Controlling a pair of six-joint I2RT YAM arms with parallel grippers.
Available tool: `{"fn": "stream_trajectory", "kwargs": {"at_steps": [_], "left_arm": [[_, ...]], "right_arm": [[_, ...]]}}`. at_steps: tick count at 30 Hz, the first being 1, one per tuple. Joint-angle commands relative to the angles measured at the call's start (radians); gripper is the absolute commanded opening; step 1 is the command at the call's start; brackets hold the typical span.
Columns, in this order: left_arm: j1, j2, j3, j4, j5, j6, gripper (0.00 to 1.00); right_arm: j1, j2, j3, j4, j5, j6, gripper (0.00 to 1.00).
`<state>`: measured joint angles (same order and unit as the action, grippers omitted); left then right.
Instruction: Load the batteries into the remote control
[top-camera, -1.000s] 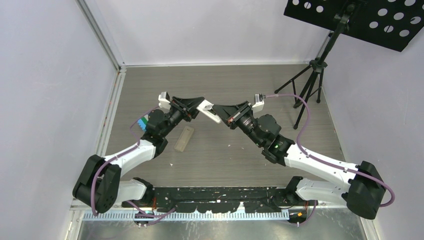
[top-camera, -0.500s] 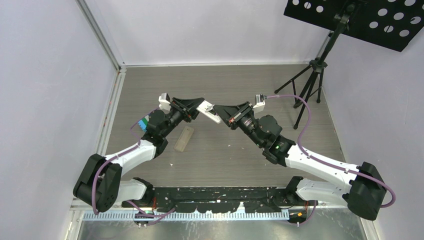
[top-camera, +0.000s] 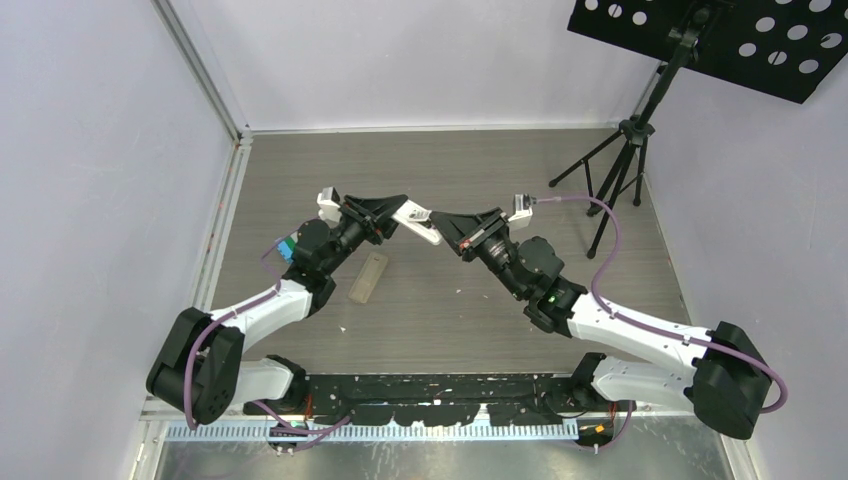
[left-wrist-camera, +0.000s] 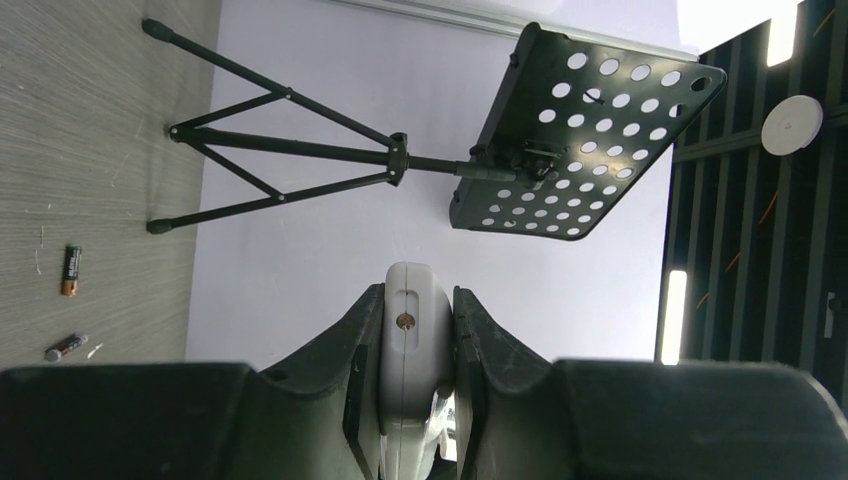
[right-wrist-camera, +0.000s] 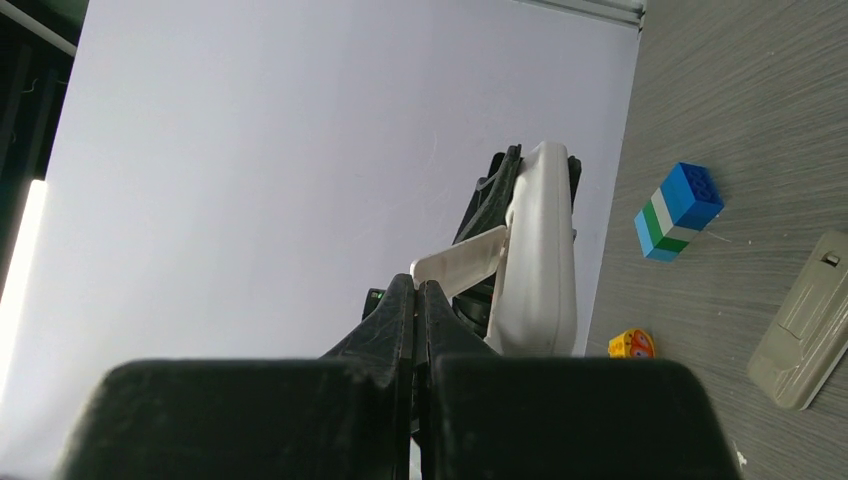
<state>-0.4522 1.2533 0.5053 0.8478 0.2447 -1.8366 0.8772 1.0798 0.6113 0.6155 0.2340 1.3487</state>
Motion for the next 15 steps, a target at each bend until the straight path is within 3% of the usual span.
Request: {"fn": "stream_trajectory", "kwargs": {"at_steps": [1, 15], "left_arm": [[-0.003, -0.027, 0.002, 0.09, 0.004, -0.043, 0.0], [-0.003, -0.009, -0.001, 0.091, 0.001, -0.05, 0.0]], "right_arm": [[0.0, -0.006, -0.035, 0.059, 0.102, -0.044, 0.0], [0.0, -0.002, -0.051, 0.094, 0.105, -0.044, 0.0]]}}
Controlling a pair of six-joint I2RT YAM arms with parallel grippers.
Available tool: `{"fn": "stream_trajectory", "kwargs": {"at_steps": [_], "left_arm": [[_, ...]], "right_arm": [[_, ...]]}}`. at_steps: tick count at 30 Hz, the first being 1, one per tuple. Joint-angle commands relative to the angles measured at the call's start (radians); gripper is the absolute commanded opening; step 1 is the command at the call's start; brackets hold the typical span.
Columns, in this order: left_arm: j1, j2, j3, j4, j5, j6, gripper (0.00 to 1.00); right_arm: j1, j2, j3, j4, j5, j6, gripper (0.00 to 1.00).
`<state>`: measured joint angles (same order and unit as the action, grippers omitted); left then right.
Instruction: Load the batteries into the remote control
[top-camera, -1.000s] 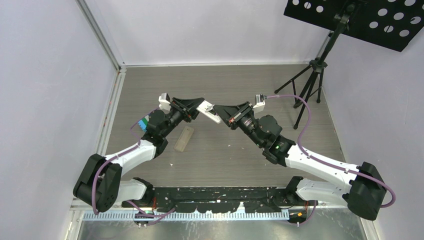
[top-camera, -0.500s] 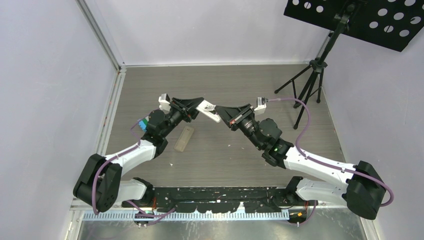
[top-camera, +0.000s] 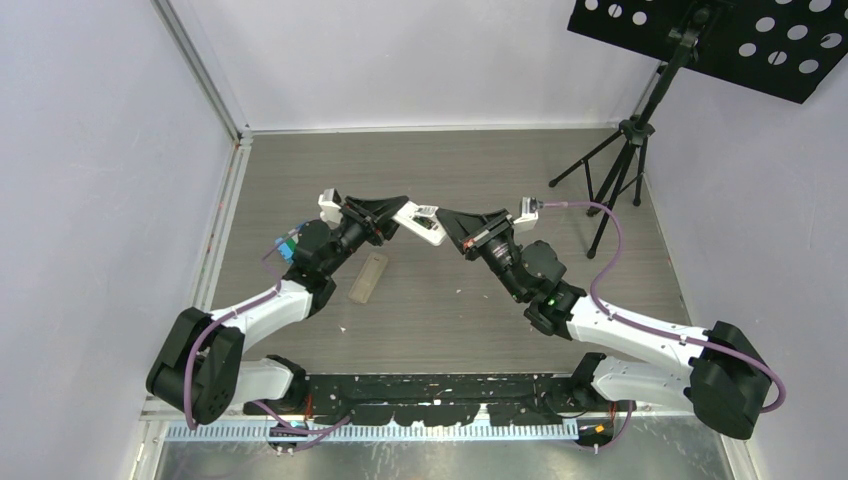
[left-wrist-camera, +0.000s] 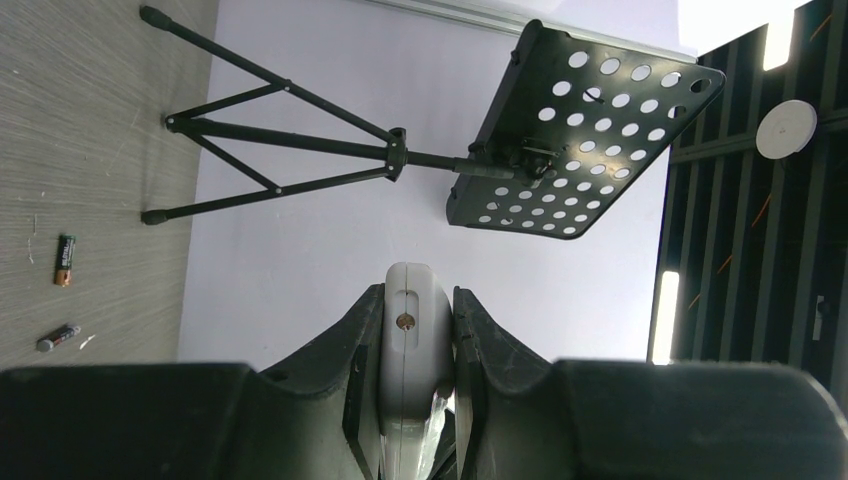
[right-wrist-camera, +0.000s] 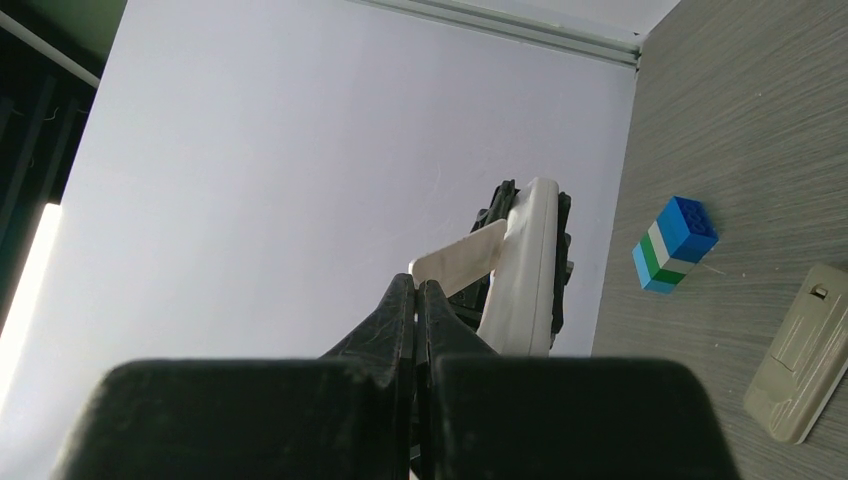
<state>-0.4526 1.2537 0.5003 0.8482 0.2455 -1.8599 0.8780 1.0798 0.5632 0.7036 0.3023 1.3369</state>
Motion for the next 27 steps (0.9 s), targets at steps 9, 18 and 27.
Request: {"fn": "stream_trajectory", "kwargs": {"at_steps": [9, 18, 27], "left_arm": [[-0.003, 0.007, 0.013, 0.097, 0.003, -0.001, 0.0], [-0.003, 0.018, 0.011, 0.097, 0.005, 0.01, 0.0], [-0.003, 0.018, 0.009, 0.097, 0.017, 0.011, 0.0]], "right_arm": [[0.0, 0.027, -0.007, 0.063, -0.041, 0.059, 0.0], [-0.002, 0.029, 0.019, 0.101, -0.046, 0.091, 0.01], [-0.008, 0.077, 0.042, 0.148, -0.045, 0.091, 0.0]]}}
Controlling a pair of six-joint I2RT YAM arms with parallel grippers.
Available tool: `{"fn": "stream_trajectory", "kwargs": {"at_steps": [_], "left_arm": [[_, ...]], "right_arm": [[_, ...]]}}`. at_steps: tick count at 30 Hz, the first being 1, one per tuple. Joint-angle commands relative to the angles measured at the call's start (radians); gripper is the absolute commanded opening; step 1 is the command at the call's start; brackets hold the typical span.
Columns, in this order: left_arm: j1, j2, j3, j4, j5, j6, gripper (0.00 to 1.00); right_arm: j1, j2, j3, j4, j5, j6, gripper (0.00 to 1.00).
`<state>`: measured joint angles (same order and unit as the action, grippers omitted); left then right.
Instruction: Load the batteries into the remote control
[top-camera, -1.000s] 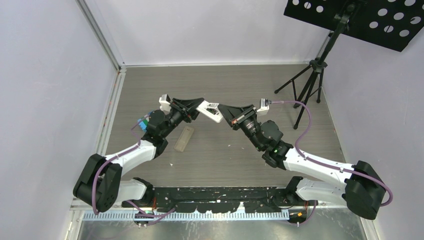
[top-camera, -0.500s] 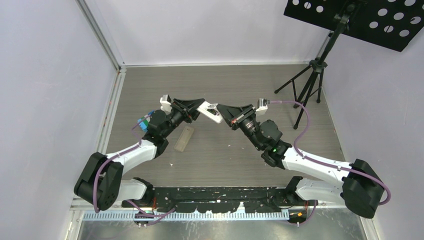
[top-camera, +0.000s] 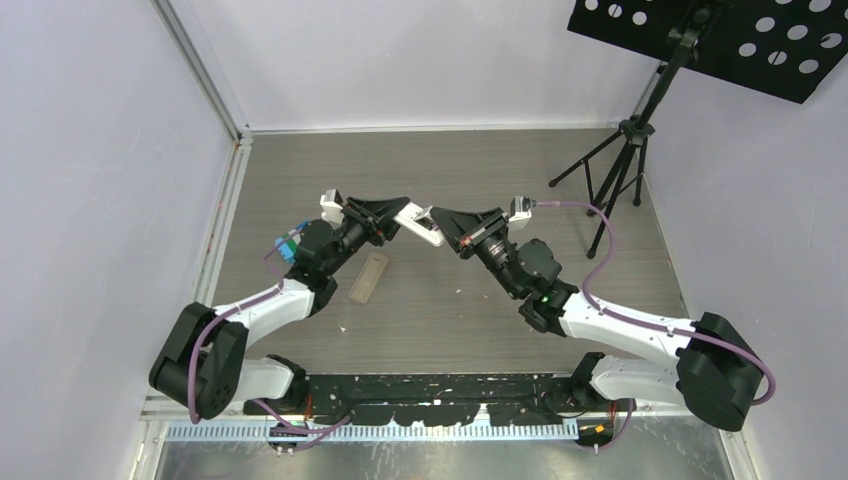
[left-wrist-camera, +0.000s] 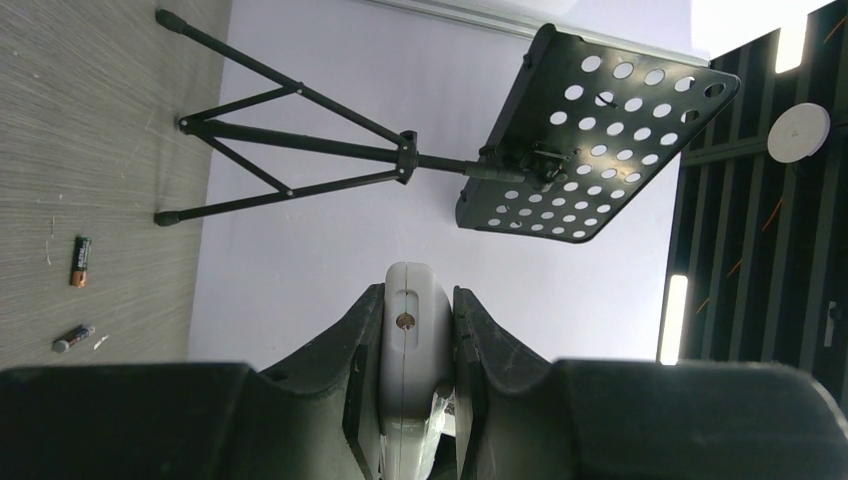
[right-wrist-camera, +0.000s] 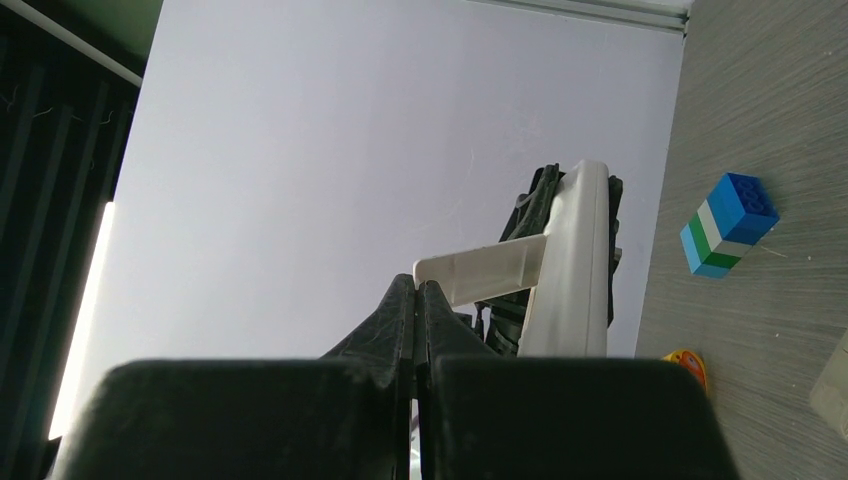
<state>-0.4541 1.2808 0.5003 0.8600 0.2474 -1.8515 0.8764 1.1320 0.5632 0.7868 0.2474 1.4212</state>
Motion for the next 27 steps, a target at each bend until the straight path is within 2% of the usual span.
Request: {"fn": "stream_trajectory", "kwargs": {"at_steps": [1, 7, 14, 21, 27], "left_arm": [[-0.001, -0.009, 0.008, 0.085, 0.017, 0.004, 0.0], [-0.001, -0.008, -0.006, 0.1, 0.016, 0.004, 0.0], [-0.001, 0.006, 0.001, 0.142, 0.021, 0.005, 0.0], [-0.001, 0.03, 0.002, 0.175, 0.02, -0.007, 0.0], [-0.001, 0.028, 0.004, 0.175, 0.009, -0.026, 0.0]], "right_arm": [[-0.008, 0.031, 0.049, 0.073, 0.009, 0.009, 0.0], [-0.011, 0.064, 0.076, 0.096, 0.0, 0.03, 0.0], [-0.012, 0.076, 0.034, 0.122, 0.01, 0.102, 0.0], [-0.011, 0.024, 0.009, 0.049, 0.035, 0.122, 0.0], [-0.011, -0.022, -0.034, 0.012, 0.011, 0.072, 0.0]]}}
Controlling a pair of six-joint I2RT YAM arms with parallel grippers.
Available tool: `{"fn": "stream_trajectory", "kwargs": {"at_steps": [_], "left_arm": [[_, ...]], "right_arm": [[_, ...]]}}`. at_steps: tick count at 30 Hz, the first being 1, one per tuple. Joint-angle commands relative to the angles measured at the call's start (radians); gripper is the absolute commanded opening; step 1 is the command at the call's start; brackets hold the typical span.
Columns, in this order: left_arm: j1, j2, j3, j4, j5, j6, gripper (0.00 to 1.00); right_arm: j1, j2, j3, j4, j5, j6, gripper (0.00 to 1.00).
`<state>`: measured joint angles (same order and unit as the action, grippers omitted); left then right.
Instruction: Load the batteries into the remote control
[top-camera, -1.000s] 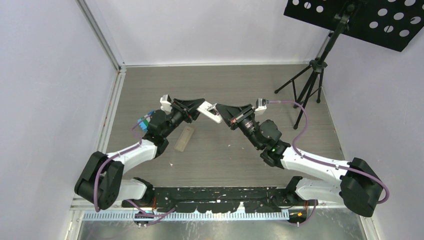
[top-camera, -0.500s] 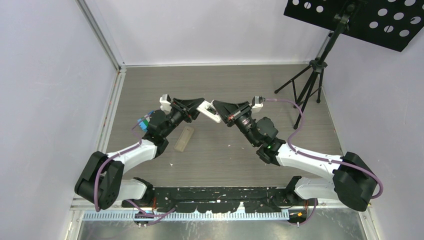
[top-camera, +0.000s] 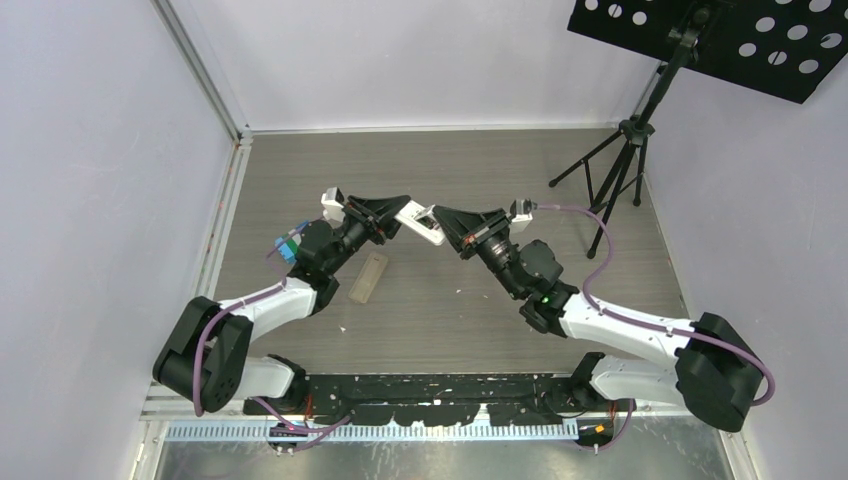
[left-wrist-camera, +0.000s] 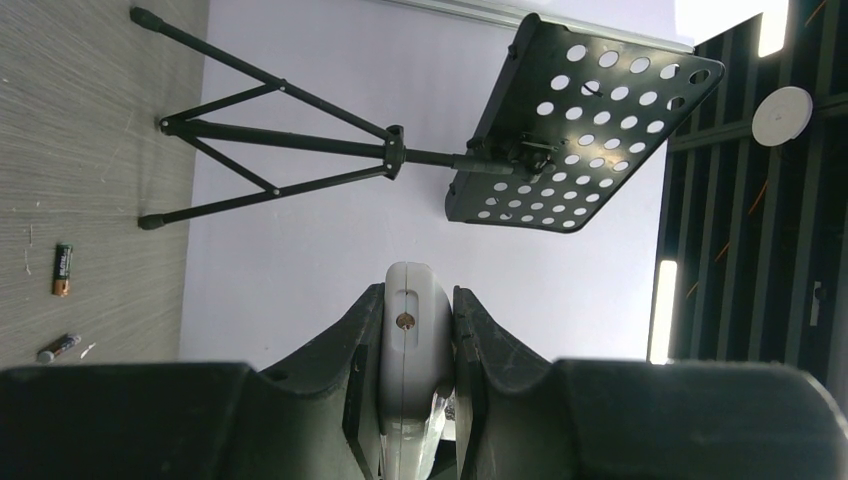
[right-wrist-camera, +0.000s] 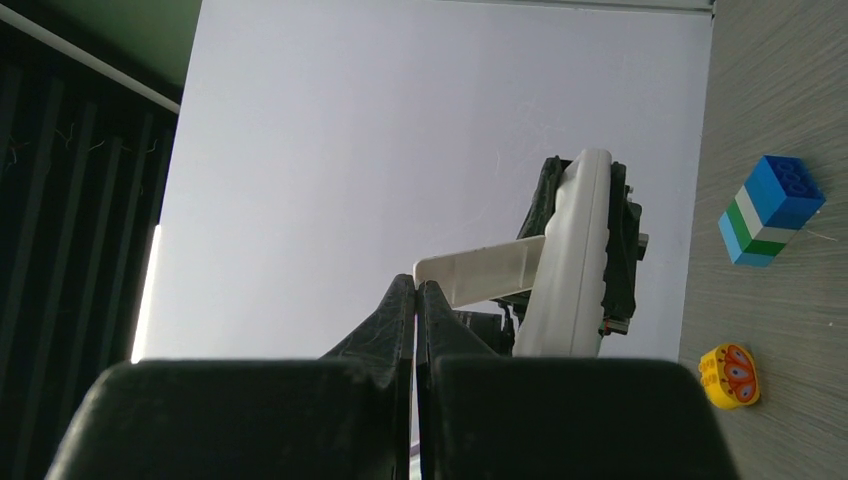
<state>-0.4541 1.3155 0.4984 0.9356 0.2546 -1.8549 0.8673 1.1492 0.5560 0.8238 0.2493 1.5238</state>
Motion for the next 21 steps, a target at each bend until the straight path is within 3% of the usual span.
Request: {"fn": "stream_trajectory", "kwargs": {"at_steps": [1, 6, 15, 21], "left_arm": [[-0.001, -0.007, 0.006, 0.1, 0.0, -0.025, 0.0], [-0.001, -0.006, 0.009, 0.093, -0.003, -0.019, 0.0], [-0.001, -0.004, 0.014, 0.073, -0.005, 0.006, 0.0], [-0.001, -0.003, 0.023, 0.057, 0.002, 0.021, 0.0]], "right_arm": [[-0.002, -0.047, -0.029, -0.049, -0.002, -0.04, 0.0], [-0.002, -0.091, -0.043, -0.118, -0.02, -0.064, 0.01], [-0.002, -0.169, -0.011, -0.29, -0.006, -0.108, 0.2], [-0.002, -0.191, 0.013, -0.38, -0.004, -0.12, 0.28]]}}
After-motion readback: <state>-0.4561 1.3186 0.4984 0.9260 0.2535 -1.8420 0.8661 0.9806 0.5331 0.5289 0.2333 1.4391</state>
